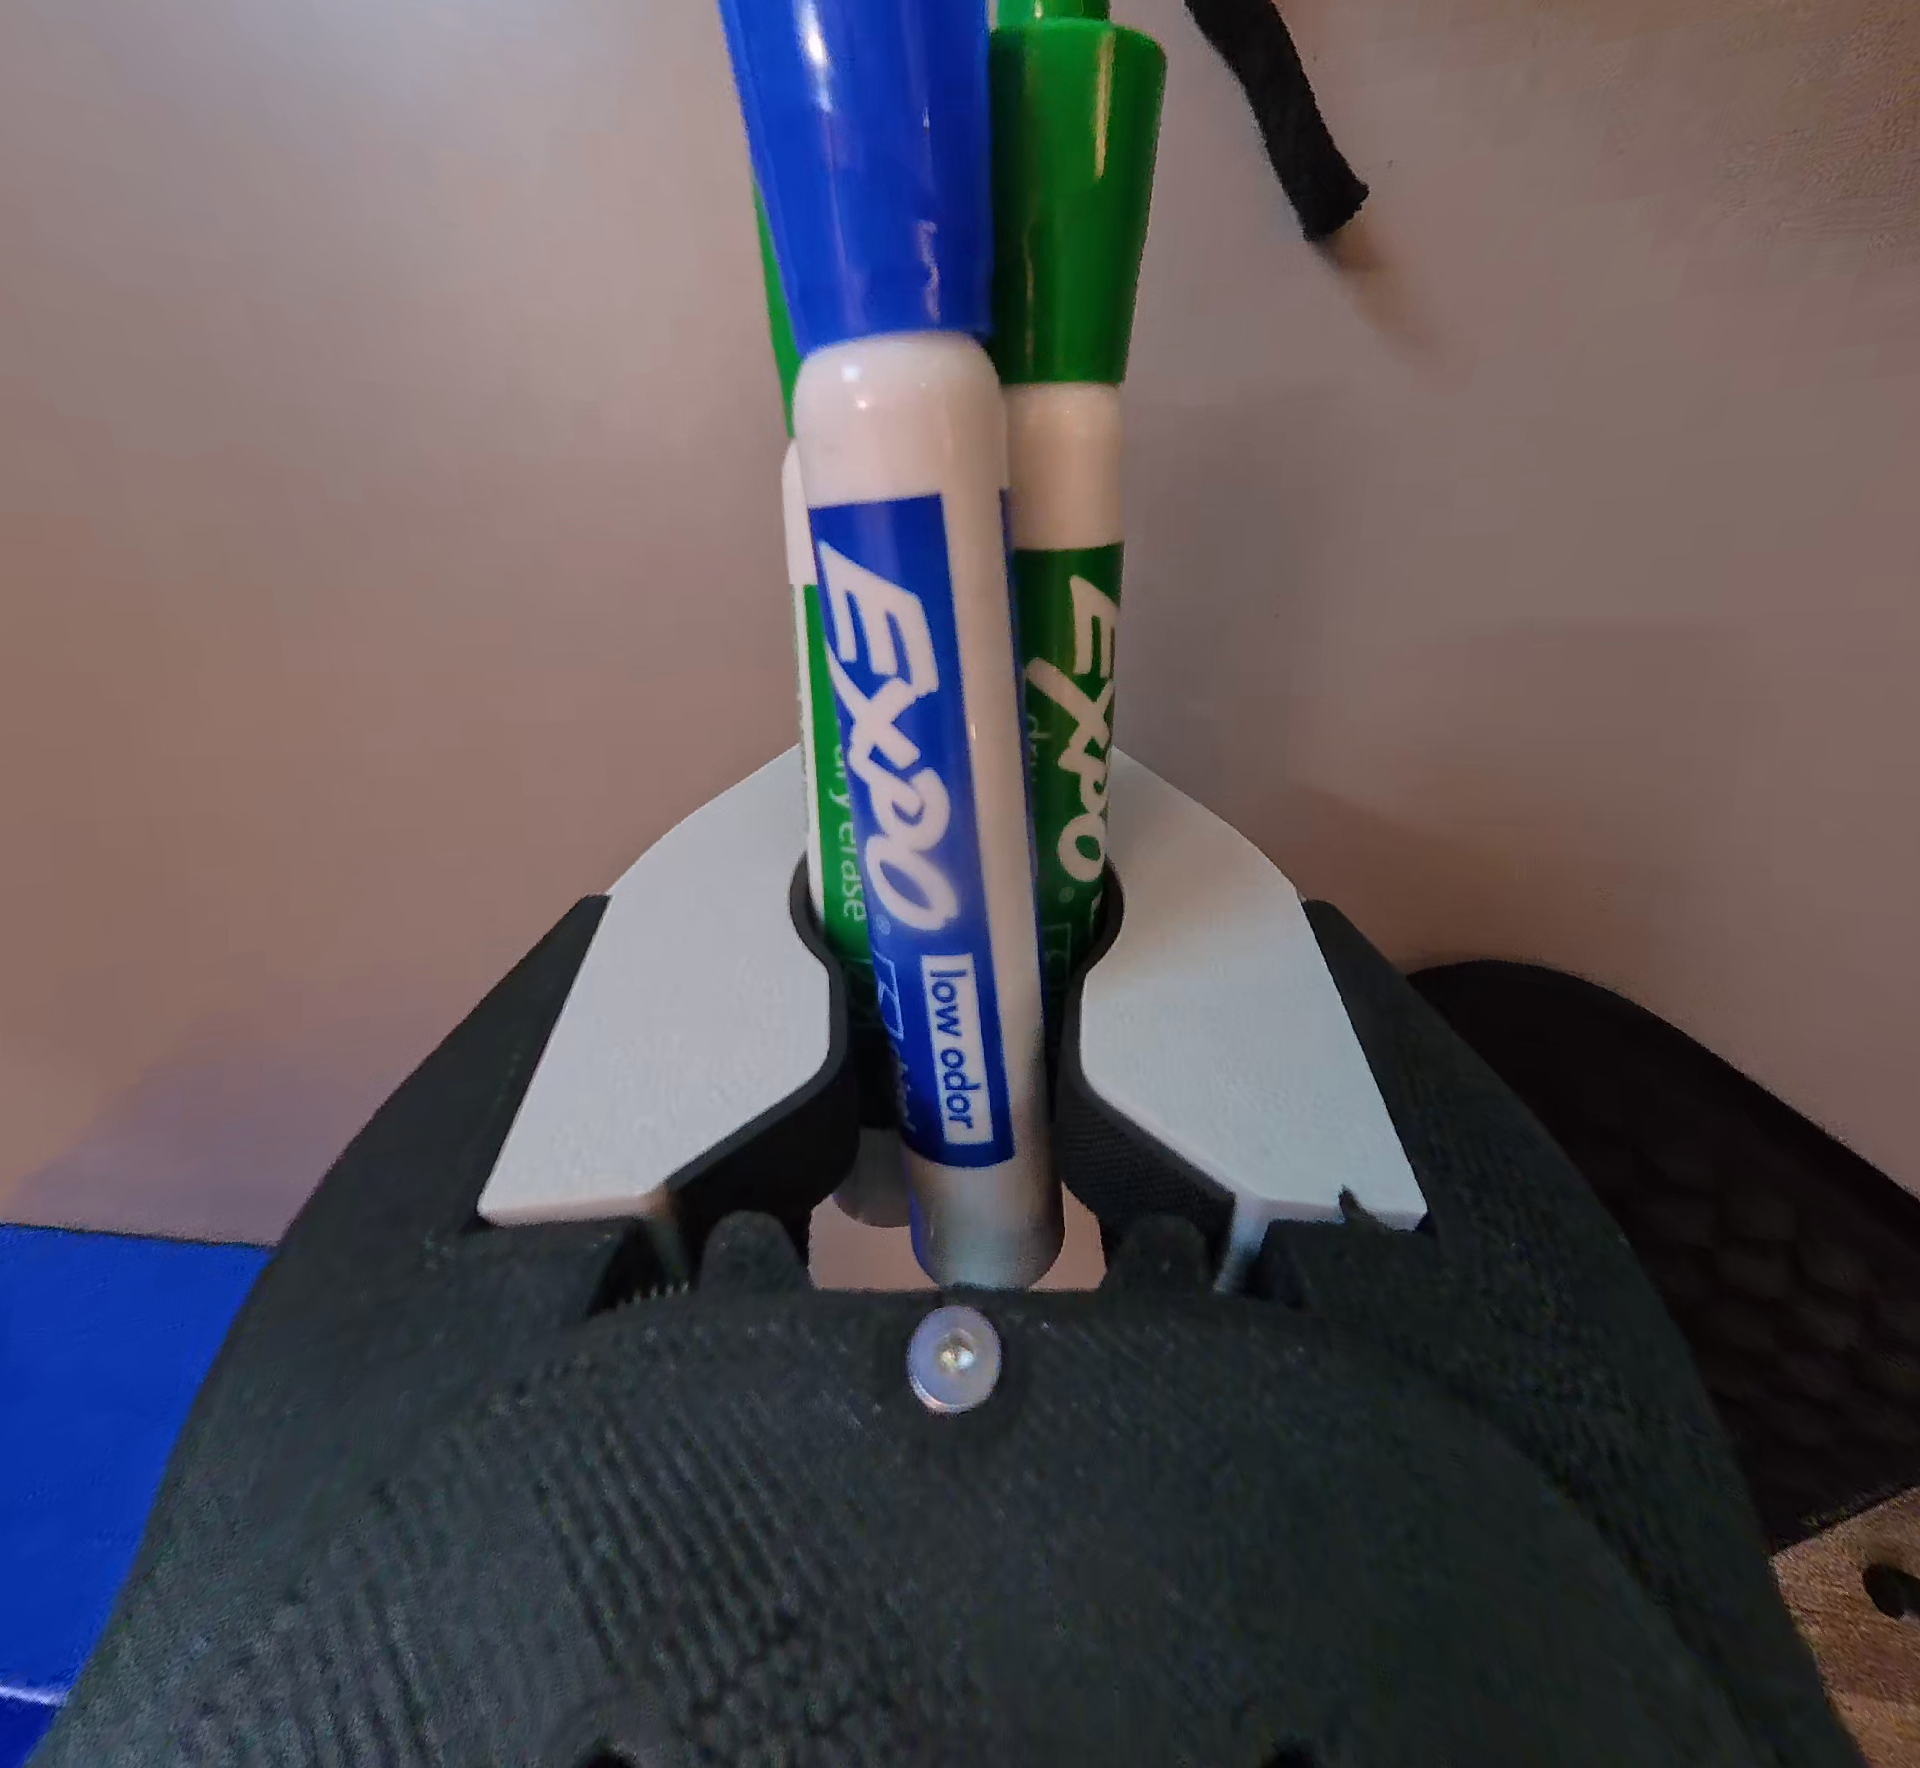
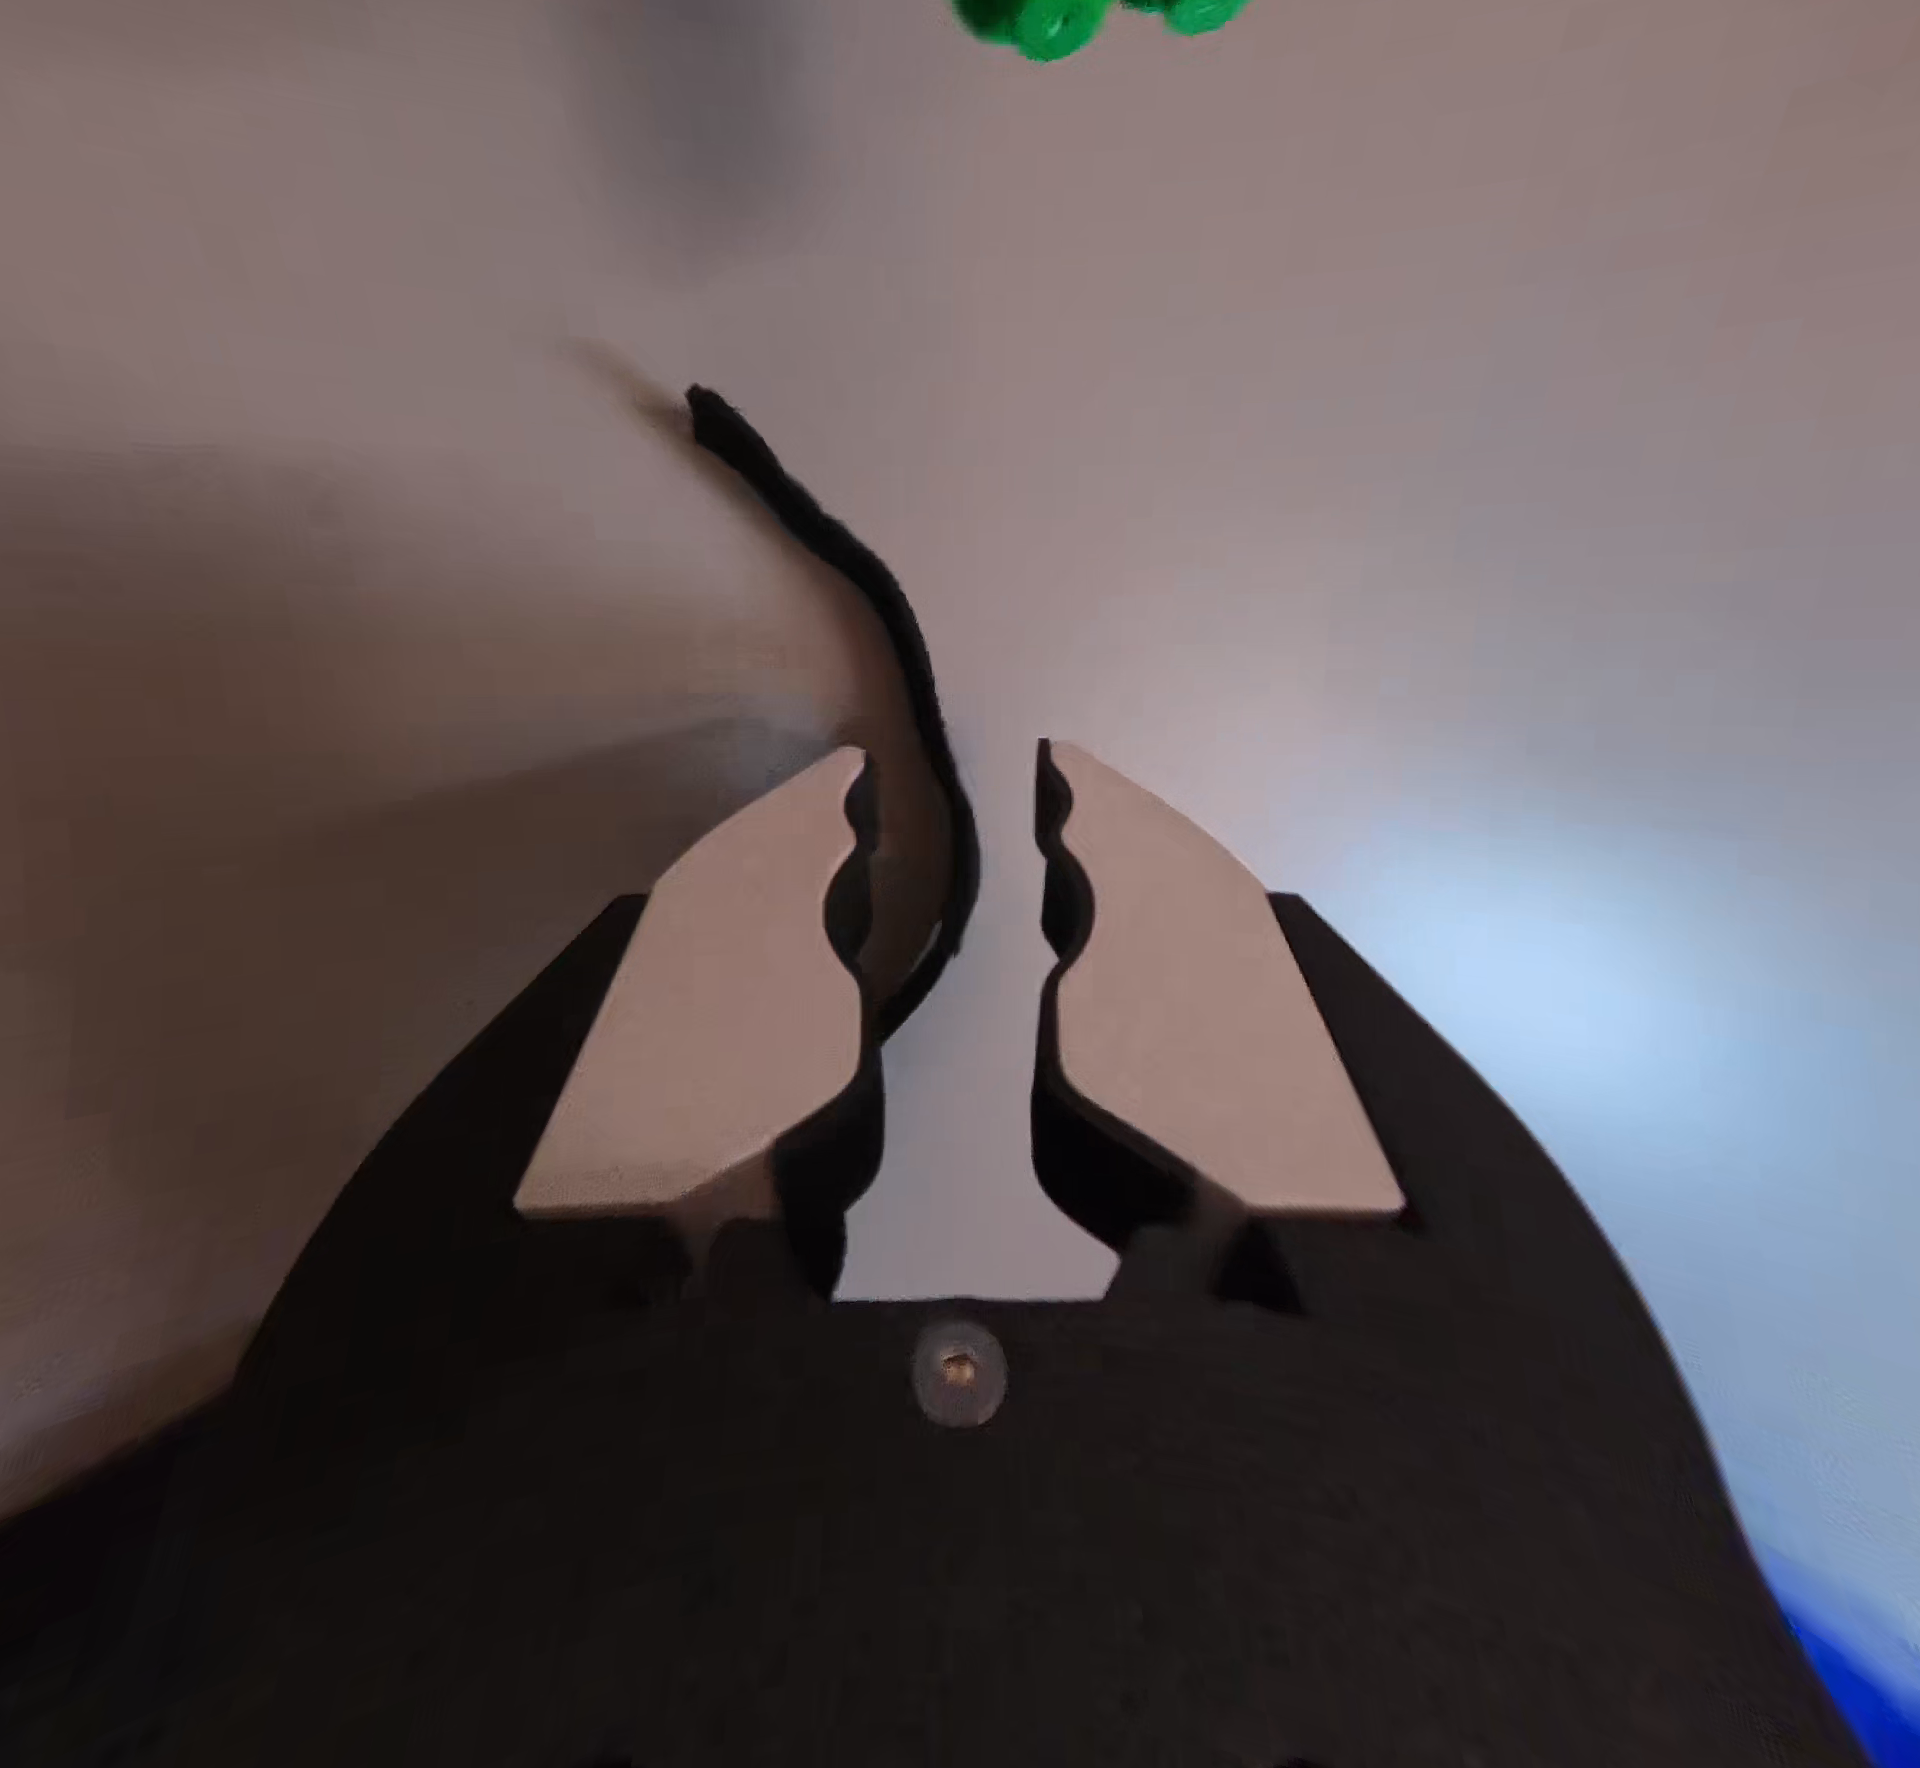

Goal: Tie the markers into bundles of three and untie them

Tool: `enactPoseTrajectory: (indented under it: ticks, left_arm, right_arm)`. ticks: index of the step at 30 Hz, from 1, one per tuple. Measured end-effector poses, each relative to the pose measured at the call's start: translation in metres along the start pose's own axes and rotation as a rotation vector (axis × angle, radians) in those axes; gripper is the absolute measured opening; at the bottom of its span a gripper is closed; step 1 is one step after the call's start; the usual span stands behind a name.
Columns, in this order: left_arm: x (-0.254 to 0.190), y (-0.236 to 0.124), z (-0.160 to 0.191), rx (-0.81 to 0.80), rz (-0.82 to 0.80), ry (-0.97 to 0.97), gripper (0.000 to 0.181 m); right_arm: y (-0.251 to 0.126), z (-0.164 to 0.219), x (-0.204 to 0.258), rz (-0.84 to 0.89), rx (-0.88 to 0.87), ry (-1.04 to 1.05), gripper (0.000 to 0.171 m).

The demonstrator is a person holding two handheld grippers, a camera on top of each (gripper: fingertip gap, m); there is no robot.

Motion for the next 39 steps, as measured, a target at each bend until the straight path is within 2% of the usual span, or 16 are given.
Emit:
enactPoseTrajectory:
  ticks: [2,5,8,10,12,14,23,27,30,33,36,39]
  left_arm:
    - [0.000,-0.001,0.003,0.002,-0.004,-0.007,0.043]
    - [0.002,-0.003,0.011,0.008,-0.009,-0.026,0.043]
    - [0.006,-0.004,0.019,0.016,-0.010,-0.053,0.043]
    - [0.009,-0.004,0.024,0.020,-0.012,-0.071,0.043]
    - [0.011,-0.003,0.026,0.020,-0.011,-0.085,0.043]
    - [0.012,-0.001,0.029,0.026,-0.006,-0.096,0.043]
    - [0.011,0.007,0.026,0.041,0.023,-0.102,0.043]
    - [0.011,0.007,0.020,0.034,0.025,-0.090,0.043]
    - [0.011,0.008,0.015,0.031,0.028,-0.076,0.043]
    - [0.010,0.008,0.012,0.028,0.029,-0.055,0.043]
    - [0.009,0.007,0.010,0.025,0.028,-0.034,0.043]
    - [0.009,0.007,0.009,0.018,0.027,-0.012,0.043]
  right_arm:
    - [0.012,0.000,-0.003,-0.011,0.052,-0.145,0.004]
    - [0.006,-0.026,-0.022,0.099,-0.073,-0.388,0.002]
    - [-0.017,-0.063,-0.051,0.427,-0.282,-0.783,0.002]
    - [-0.015,-0.069,-0.058,0.598,-0.289,-0.995,0.003]
    - [0.002,-0.064,-0.047,0.624,-0.317,-1.088,0.003]
    - [0.020,-0.053,-0.033,0.580,-0.338,-1.100,0.003]
    - [0.028,-0.018,-0.003,0.223,-0.353,-0.851,0.005]
    - [0.017,-0.007,0.009,0.064,-0.314,-0.714,0.017]
    - [0.003,0.001,0.017,-0.052,-0.266,-0.457,0.034]
    - [-0.019,-0.004,0.018,-0.075,-0.312,-0.092,0.036]
    - [-0.031,-0.004,0.023,-0.046,-0.331,0.247,0.044]
    - [-0.038,0.001,0.028,0.034,-0.360,0.402,0.052]
Point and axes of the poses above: each gripper's, where its closed fingertips meet, y out along the fingers, z out of its underside, x = y × z across the jaws, the point moved 2 cm from there along -y, back along the fingers, and after that the axes turned 1 degree about z, right-handed, at the moved point
